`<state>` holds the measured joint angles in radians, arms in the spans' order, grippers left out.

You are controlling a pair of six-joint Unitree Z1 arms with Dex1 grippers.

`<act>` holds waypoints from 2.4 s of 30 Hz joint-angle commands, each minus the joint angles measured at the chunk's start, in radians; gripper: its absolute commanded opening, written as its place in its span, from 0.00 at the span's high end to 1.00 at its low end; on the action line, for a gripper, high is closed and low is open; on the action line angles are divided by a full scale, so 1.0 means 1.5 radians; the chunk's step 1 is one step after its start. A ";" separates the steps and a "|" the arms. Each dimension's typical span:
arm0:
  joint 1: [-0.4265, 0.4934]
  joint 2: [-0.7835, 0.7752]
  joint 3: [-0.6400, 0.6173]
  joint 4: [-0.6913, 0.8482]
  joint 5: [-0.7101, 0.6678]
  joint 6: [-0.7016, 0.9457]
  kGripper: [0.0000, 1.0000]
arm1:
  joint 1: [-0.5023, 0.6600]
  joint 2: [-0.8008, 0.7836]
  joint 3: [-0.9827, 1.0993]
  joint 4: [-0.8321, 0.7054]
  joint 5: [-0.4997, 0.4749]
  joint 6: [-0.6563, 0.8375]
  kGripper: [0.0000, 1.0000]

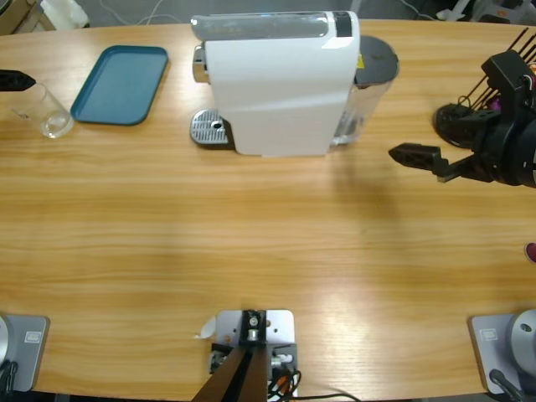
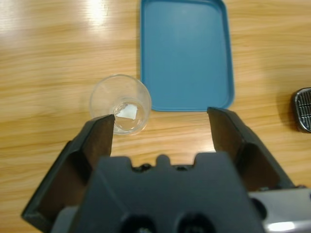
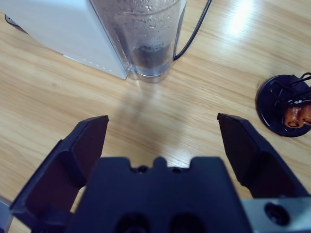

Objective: Pour coffee

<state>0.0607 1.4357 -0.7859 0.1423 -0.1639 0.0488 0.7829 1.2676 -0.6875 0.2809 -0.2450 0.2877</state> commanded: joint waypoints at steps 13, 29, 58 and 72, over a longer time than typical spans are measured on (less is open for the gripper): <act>0.033 0.148 0.022 -0.117 0.041 -0.050 0.02 | -0.006 0.026 0.019 -0.018 0.013 -0.013 0.00; 0.040 0.171 0.041 -0.120 0.042 -0.056 0.02 | -0.006 0.023 0.020 -0.019 0.020 -0.013 0.00; 0.046 0.248 0.040 -0.176 0.042 -0.056 0.06 | -0.007 0.036 0.021 -0.026 0.029 -0.013 0.00; 0.045 0.238 0.052 -0.194 0.041 -0.054 0.47 | -0.007 0.044 0.021 -0.027 0.029 -0.013 0.00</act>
<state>0.1245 1.7630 -0.7540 -0.1309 -0.1134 -0.0259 0.7824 1.2974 -0.6864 0.2524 -0.2142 0.2822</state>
